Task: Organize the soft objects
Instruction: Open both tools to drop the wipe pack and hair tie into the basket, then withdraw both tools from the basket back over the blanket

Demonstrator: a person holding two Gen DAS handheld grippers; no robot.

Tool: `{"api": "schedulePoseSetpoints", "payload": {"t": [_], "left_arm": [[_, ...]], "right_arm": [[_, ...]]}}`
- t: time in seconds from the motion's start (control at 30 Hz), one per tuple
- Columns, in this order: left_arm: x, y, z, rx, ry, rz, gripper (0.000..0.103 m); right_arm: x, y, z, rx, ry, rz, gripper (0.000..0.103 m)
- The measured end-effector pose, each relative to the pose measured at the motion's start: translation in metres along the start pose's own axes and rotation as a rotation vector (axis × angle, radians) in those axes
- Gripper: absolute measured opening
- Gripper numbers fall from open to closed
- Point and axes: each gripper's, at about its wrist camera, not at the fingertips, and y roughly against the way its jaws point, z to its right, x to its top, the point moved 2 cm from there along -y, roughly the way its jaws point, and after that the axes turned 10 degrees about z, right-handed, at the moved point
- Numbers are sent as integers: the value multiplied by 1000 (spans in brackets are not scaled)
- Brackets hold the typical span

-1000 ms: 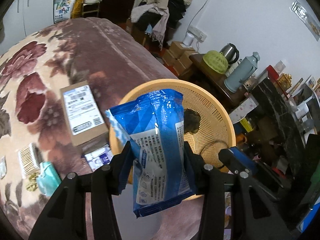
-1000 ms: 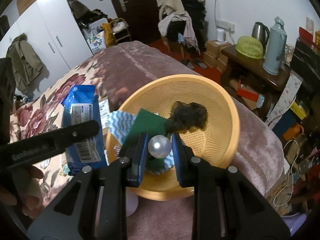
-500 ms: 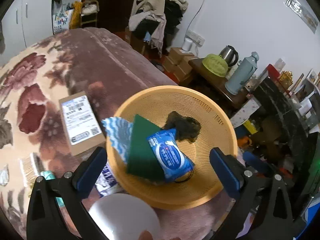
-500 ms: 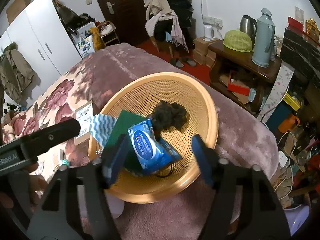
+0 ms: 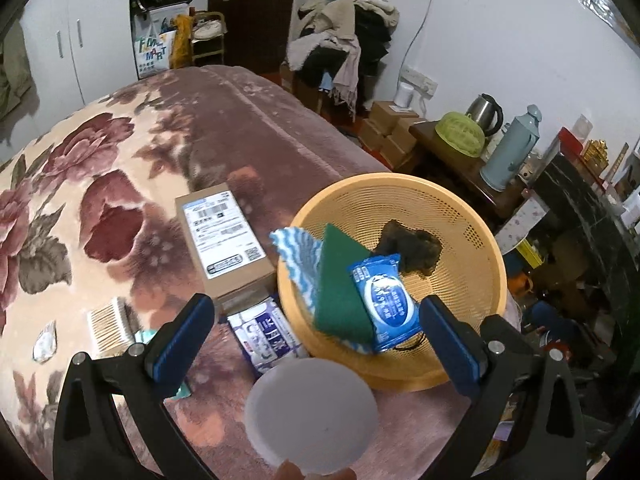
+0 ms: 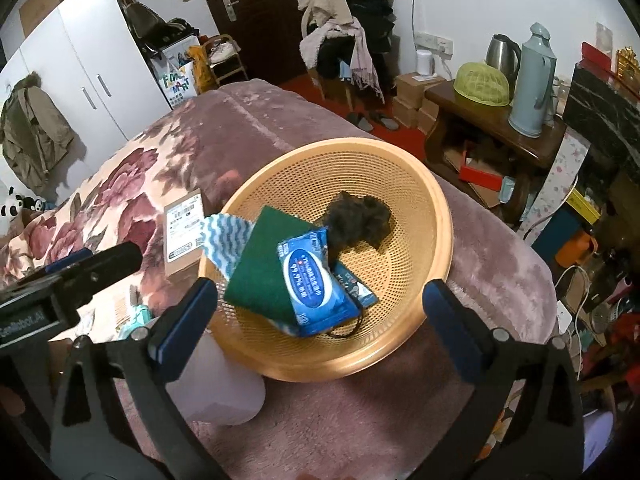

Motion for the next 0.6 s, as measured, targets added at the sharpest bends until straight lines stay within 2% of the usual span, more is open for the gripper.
{"api": "schedulePoseSetpoints", "payload": {"t": [0.6], "left_arm": [[-9,35,-49,55,38,21,102]], "right_arm": [[1,14,-43,29,59,-4,103]]}}
